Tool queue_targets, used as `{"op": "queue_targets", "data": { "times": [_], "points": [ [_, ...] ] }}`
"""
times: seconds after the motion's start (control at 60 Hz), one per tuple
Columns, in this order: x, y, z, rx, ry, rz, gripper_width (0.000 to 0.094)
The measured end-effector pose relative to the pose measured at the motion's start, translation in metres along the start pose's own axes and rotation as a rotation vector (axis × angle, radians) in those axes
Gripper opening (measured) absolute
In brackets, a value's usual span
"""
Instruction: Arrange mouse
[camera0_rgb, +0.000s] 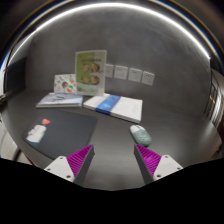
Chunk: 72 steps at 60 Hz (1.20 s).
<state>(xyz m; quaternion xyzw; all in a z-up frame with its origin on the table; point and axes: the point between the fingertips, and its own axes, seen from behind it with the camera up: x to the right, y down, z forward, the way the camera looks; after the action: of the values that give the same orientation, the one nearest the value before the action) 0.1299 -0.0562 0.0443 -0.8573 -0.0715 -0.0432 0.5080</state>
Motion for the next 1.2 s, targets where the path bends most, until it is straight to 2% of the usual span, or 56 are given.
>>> {"op": "queue_targets", "data": {
  "times": [0.133,0.283,0.467,0.5,0.517,0.567,0.783,0.867,0.917,0.95,1.05,1.133,1.2],
  "points": [
    [0.058,0.008,0.030,-0.067,0.028,0.031,0.0841],
    [0.090,0.009,0.067,-0.119,-0.004,0.116,0.0841],
    [0.130,0.019,0.109,-0.202,0.025,0.122,0.0855],
    [0.130,0.018,0.116,-0.204,0.004,0.136,0.0892],
    [0.129,0.014,0.120,-0.194,-0.005,0.152,0.0847],
    [0.130,0.011,0.130,-0.186,-0.022,0.188,0.0852],
    [0.147,0.000,0.155,-0.182,0.033,0.225,0.0829],
    [0.155,-0.001,0.157,-0.162,0.084,0.244,0.0520],
    [0.156,-0.001,0.156,-0.140,0.096,0.267,0.0515],
    [0.156,-0.001,0.155,-0.126,0.108,0.295,0.0475],
    [0.160,-0.003,0.141,-0.143,0.149,0.296,0.0437],
    [0.153,-0.046,0.111,-0.018,0.192,0.287,0.0434],
    [0.127,-0.078,0.077,0.034,0.218,0.324,0.0435]
  ]
}}
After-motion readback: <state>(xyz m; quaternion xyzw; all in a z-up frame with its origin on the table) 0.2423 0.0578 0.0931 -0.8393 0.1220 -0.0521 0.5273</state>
